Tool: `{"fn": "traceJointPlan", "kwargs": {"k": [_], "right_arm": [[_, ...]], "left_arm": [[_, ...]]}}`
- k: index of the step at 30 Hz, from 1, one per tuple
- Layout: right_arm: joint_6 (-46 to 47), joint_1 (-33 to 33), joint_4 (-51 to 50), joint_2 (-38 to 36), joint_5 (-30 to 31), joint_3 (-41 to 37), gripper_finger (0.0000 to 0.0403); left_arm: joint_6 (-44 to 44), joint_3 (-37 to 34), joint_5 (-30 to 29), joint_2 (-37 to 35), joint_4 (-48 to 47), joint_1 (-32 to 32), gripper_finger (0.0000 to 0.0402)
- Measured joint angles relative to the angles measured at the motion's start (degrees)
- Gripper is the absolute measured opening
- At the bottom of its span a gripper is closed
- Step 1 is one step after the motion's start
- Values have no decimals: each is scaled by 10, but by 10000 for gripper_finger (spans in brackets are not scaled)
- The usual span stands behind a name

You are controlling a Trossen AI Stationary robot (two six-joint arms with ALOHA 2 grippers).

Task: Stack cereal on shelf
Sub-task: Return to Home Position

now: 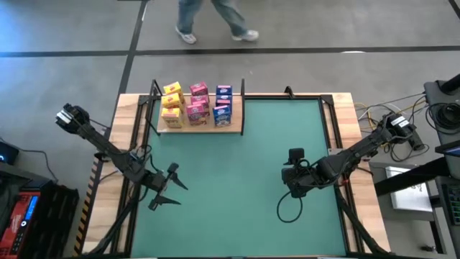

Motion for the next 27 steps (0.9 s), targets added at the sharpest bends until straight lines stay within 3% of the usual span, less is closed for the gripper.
{"fn": "traceJointPlan", "kwargs": {"k": [9,12,18,23,27], "right_arm": [[0,0,0,0,0,0,233],[0,0,0,0,0,0,233],[0,0,0,0,0,0,233],[0,0,0,0,0,0,233],[0,0,0,0,0,0,233]], "left_arm": [[0,0,0,29,-1,0,259],[-7,-1,42,35,-1,-1,259],[-219,-13,97,9,-33,-5,259],[-147,-14,212,-23,-75,-5,259],[-85,-14,199,-36,-107,-5,259]]}}
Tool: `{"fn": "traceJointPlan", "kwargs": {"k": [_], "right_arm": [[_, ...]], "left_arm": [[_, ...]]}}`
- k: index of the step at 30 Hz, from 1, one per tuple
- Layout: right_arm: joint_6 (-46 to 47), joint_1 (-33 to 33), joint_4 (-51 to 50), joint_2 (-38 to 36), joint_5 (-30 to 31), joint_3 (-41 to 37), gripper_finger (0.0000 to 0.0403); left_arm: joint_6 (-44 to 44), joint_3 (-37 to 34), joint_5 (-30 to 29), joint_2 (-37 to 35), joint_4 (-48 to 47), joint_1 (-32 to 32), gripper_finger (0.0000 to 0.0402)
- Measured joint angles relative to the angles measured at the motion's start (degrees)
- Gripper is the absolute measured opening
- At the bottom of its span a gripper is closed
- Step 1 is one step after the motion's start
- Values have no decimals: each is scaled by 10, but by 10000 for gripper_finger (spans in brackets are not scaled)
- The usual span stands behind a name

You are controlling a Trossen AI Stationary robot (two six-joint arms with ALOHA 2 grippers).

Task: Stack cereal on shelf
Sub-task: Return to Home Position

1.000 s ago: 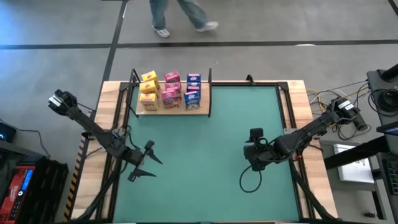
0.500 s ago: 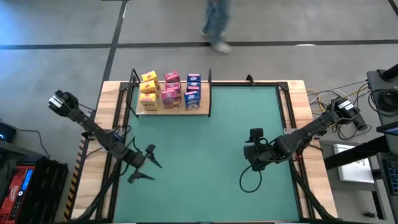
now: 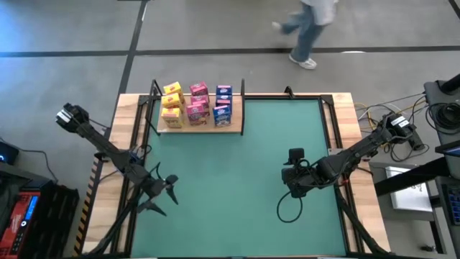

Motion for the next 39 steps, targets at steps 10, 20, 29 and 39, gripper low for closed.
{"fn": "traceJointPlan", "kwargs": {"k": [10,20,29,39], "right_arm": [[0,0,0,0,0,0,233],[0,0,0,0,0,0,233],[0,0,0,0,0,0,233],[0,0,0,0,0,0,233]], "left_arm": [[47,0,-6,-86,-59,0,225],[62,49,-50,-101,-57,0,217],[61,107,-50,-70,-56,0,216],[61,205,-51,-11,-57,0,216]]}}
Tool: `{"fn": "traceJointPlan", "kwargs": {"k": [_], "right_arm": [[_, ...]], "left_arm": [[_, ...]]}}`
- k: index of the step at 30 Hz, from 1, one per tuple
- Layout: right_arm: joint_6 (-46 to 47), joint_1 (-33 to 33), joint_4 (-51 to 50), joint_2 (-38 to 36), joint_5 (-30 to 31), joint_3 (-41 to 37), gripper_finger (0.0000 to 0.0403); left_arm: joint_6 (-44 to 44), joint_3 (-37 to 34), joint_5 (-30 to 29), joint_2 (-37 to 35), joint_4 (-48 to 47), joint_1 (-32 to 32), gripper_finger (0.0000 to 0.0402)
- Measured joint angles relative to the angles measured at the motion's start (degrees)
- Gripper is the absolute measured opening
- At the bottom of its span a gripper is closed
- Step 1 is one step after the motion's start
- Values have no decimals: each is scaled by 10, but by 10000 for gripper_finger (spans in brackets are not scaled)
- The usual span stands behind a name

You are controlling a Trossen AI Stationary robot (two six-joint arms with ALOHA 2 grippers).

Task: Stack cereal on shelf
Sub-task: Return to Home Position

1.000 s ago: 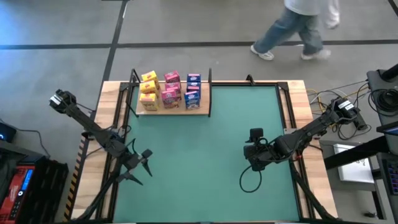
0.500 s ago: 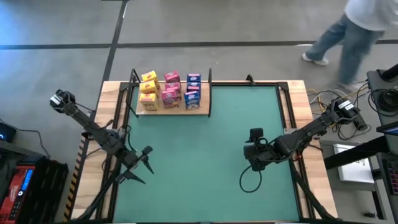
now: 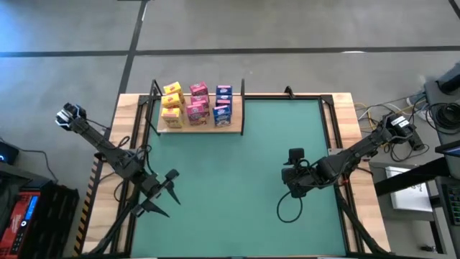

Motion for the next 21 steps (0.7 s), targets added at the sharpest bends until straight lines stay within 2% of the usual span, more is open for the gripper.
{"fn": "traceJointPlan", "kwargs": {"k": [6,12,17,21], "right_arm": [[0,0,0,0,0,0,233],[0,0,0,0,0,0,233],[0,0,0,0,0,0,233],[0,0,0,0,0,0,233]], "left_arm": [[0,97,0,58,0,0,216],[0,229,0,135,1,0,217],[0,375,0,217,0,0,217],[0,518,0,296,1,0,217]]}}
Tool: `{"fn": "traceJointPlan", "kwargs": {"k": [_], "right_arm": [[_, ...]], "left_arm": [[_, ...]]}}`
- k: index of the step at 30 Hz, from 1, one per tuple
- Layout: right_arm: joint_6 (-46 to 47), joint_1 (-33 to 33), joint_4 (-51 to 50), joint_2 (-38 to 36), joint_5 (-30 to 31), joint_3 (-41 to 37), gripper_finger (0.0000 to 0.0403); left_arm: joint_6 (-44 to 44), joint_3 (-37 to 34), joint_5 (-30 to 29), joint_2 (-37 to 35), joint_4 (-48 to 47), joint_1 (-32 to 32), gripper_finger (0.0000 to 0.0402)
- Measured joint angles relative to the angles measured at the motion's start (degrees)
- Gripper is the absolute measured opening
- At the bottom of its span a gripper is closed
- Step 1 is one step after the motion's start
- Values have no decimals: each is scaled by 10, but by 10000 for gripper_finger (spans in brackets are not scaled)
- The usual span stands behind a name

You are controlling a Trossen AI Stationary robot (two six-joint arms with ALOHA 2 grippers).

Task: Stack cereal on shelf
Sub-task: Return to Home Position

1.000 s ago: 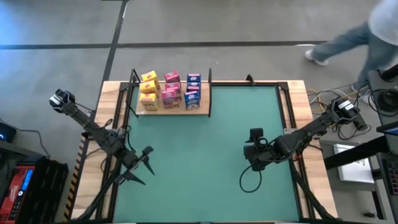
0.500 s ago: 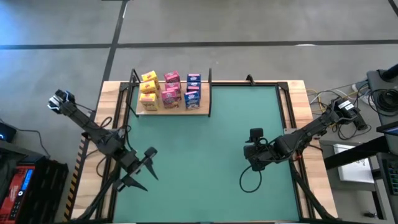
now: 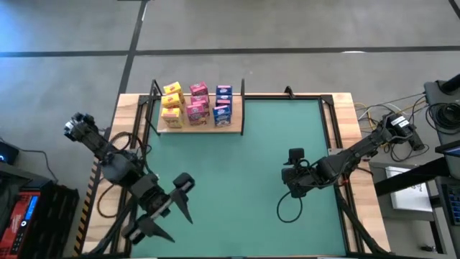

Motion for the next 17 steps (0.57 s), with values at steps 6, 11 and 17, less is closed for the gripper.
{"fn": "traceJointPlan", "kwargs": {"k": [6,11,17], "right_arm": [[0,0,0,0,0,0,233],[0,0,0,0,0,0,233],[0,0,0,0,0,0,233]], "left_arm": [[0,270,0,145,0,0,217],[0,554,0,294,1,0,217],[0,466,-1,325,343,5,217]]}}
